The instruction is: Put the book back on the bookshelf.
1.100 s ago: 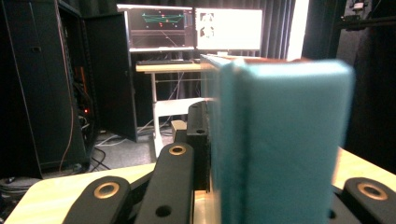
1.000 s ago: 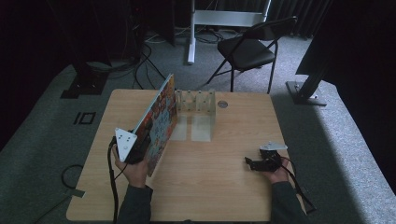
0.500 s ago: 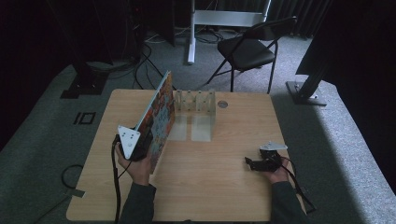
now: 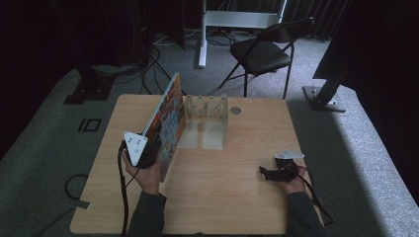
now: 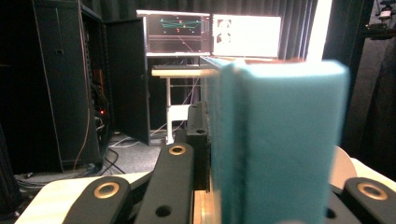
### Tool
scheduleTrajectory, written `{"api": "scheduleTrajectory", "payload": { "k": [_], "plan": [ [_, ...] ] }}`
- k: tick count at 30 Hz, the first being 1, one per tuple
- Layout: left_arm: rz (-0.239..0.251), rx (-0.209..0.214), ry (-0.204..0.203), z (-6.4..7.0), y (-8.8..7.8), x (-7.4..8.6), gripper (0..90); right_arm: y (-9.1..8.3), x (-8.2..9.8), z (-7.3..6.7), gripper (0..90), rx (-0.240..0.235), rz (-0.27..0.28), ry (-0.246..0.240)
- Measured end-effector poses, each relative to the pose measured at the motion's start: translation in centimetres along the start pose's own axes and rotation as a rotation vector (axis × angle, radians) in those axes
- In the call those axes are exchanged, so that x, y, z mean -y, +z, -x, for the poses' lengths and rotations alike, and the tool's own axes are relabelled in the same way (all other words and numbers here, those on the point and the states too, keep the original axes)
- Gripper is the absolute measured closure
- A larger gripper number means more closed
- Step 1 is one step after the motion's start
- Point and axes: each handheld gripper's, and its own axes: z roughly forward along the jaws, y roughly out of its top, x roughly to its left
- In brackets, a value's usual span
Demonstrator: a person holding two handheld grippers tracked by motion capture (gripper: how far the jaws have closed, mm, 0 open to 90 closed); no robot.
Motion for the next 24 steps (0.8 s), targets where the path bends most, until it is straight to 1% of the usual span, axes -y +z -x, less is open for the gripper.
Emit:
{"api": "scheduleTrajectory", "payload": {
  "k": [12, 14, 17, 22, 24],
  "plan": [
    [0.008, -0.033, 0.016, 0.7, 0.3, 0.3, 80.3, 0.0, 0.0, 0.0, 16.6, -0.001, 0.000, 0.001],
    [0.013, -0.040, 0.021, 0.9, 0.4, 0.4, 80.3, 0.0, 0.0, 0.0, 16.6, -0.001, 0.000, 0.000],
    [0.006, -0.053, 0.034, 1.2, 0.6, 0.6, 80.3, 0.0, 0.0, 0.0, 16.6, -0.001, 0.000, 0.000],
    [-0.001, -0.061, 0.021, 1.2, 1.1, 0.9, 80.3, 0.0, 0.0, 0.0, 16.6, -0.002, 0.000, 0.001],
    [-0.003, -0.071, 0.021, 1.3, 1.2, 1.0, 80.3, 0.0, 0.0, 0.0, 16.6, -0.002, 0.000, 0.001]
  ]
}}
